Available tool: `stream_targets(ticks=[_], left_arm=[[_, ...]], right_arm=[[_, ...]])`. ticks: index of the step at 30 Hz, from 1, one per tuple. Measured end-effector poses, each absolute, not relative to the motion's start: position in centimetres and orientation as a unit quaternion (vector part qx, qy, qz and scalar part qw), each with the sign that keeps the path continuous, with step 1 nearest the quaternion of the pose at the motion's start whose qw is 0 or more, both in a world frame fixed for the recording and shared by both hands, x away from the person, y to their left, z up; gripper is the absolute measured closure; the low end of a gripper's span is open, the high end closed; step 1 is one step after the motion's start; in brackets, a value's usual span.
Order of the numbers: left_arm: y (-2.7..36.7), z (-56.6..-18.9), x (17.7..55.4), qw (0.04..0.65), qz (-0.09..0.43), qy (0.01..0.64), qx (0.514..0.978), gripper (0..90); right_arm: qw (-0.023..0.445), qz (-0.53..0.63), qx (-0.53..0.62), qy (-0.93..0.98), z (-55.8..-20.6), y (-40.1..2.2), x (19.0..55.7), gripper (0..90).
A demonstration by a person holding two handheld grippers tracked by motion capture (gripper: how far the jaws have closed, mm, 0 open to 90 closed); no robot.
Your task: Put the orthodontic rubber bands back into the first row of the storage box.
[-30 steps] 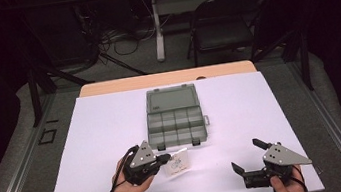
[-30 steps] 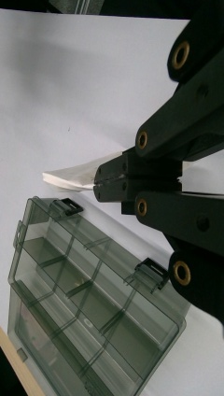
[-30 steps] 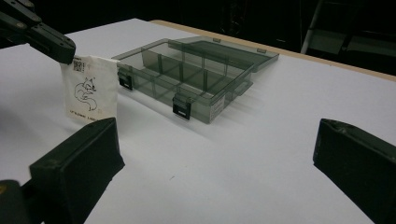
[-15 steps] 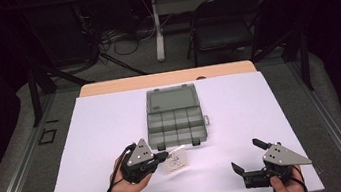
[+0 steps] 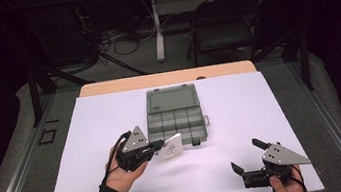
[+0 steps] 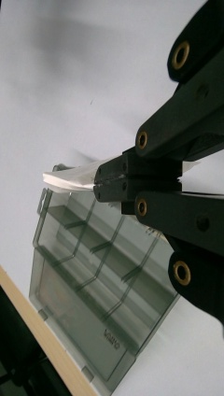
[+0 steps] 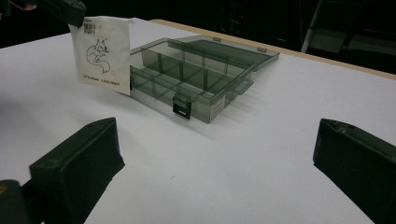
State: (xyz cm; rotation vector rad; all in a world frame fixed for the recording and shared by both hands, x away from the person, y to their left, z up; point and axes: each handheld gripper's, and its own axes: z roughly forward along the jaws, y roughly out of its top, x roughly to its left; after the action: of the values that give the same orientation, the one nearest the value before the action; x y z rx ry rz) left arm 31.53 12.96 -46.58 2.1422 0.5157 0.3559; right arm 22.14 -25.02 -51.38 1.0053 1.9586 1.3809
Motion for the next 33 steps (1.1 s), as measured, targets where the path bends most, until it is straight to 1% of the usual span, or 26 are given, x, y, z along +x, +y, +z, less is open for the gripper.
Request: stream_targets(ticks=[14, 33], left_arm=[[13.5, -43.6, 34.6, 0.438, 0.162, 0.217, 0.857, 90.0], [12.7, -42.0, 38.0, 0.426, 0.176, 0.219, 0.860, 90.0]], right_arm=[[0.268, 0.511, 0.373, 0.727, -51.4, -25.0, 22.2, 0.3], [0.268, 0.510, 0.373, 0.727, -51.4, -25.0, 22.2, 0.3]])
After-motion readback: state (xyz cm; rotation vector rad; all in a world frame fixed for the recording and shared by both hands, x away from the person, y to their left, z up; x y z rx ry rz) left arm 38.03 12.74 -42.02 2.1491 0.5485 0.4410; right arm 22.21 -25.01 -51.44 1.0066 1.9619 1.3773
